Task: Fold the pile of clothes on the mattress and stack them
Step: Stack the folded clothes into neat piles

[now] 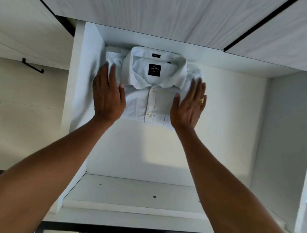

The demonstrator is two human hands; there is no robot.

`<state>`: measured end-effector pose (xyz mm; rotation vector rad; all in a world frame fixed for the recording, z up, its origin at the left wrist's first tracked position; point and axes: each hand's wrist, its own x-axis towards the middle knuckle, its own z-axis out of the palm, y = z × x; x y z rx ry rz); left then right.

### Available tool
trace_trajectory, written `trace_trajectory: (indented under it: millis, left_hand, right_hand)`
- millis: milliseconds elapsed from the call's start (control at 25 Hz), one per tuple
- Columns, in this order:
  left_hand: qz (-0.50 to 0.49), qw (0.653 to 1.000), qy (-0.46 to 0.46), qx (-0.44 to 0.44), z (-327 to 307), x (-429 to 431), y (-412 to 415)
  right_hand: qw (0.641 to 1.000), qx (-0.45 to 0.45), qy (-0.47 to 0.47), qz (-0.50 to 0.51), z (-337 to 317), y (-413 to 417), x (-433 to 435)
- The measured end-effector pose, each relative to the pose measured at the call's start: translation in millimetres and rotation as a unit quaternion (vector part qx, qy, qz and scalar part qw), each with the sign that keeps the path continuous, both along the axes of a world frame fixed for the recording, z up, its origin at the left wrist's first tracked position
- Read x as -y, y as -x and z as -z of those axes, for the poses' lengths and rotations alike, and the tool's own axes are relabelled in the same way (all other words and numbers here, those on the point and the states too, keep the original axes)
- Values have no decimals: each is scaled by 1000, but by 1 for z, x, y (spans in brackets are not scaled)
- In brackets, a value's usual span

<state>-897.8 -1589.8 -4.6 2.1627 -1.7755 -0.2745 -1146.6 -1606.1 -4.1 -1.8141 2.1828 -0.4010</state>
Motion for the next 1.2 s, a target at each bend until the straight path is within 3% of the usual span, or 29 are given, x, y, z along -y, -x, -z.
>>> trace_trajectory:
  millis: [120, 320, 560, 800, 1000, 1200]
  left_hand:
    - [124, 988, -81, 52, 22, -18, -9]
    - [140, 969, -186, 79, 30, 11, -23]
    - [157, 978, -119, 69, -26, -58, -20]
    - [186, 978, -48, 75, -107, -161, -33]
    - [94, 993, 22, 68, -181, -264, -80]
    - [-73, 994, 11, 85, -217, -457, -175]
  right_hand:
    - [989, -40, -94, -105, 21, 11, -16]
    - [969, -95, -172, -149, 25, 20, 2]
    - [974, -84, -165, -127, -26, 1, -43]
    - [973, -47, -93, -207, -108, -78, -113]
    - [955, -3, -1, -297, -176, -168, -198]
    - [884, 27, 56, -462, -217, -293, -343]
